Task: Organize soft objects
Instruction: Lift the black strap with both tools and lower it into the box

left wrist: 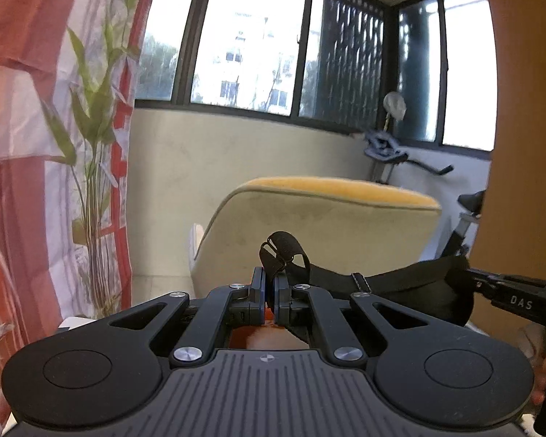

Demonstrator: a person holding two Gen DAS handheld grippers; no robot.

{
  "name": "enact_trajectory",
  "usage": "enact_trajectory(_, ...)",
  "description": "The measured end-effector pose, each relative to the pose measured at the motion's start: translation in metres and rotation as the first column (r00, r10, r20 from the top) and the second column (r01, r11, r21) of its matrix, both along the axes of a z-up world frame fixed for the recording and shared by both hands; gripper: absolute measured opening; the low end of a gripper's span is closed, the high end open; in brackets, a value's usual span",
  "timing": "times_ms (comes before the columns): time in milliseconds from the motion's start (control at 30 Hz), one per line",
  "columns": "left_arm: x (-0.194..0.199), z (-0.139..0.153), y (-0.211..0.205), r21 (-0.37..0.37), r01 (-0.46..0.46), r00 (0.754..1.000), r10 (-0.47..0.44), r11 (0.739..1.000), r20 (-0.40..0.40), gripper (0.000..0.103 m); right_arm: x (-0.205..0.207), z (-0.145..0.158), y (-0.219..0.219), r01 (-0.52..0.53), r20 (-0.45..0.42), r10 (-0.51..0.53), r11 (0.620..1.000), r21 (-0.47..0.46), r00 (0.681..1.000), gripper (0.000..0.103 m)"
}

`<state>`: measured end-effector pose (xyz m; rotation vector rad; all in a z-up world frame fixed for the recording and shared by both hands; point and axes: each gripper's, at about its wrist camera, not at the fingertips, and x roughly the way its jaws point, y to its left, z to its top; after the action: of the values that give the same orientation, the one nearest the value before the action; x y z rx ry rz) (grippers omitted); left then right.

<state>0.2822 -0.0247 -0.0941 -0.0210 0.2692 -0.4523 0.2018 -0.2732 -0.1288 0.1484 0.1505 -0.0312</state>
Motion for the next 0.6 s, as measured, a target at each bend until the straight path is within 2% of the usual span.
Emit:
enact_trajectory(133, 0.032, -0.014, -0.007, 0.005, -0.016, 0.995, 0.017, 1.0, -0.094, 0.005, 0.034, -0.008, -0.002, 0.017, -0.049, -0.018, 1.0, -0.015, 0.999, 0.008)
enact_trajectory(333, 0.062, -0.046, -0.014, 0.061, 0.005, 0.963, 0.011, 0.998, -0.271, 0.005, 0.072, -0.046, 0.001, 0.016, -0.213, -0.013, 1.0, 0.011, 0.977, 0.008)
enact_trajectory(400, 0.066, -0.053, -0.015, 0.079, 0.023, 0.955, 0.002, 0.997, -0.298, 0.005, 0.08, -0.058, -0.004, 0.038, -0.276, -0.017, 0.997, 0.072, 0.961, 0.008)
enact_trajectory(500, 0.068, -0.059, -0.015, 0.109, 0.032, 0.955, 0.001, 0.994, -0.298, 0.005, 0.088, -0.072, -0.01, 0.074, -0.332, -0.025, 0.988, 0.136, 0.943, 0.008)
enact_trajectory(600, 0.07, -0.06, -0.019, 0.121, 0.074, 0.947, -0.032, 0.99, -0.321, 0.005, 0.094, -0.084, -0.007, 0.082, -0.377, -0.03, 0.989, 0.122, 0.926, 0.008)
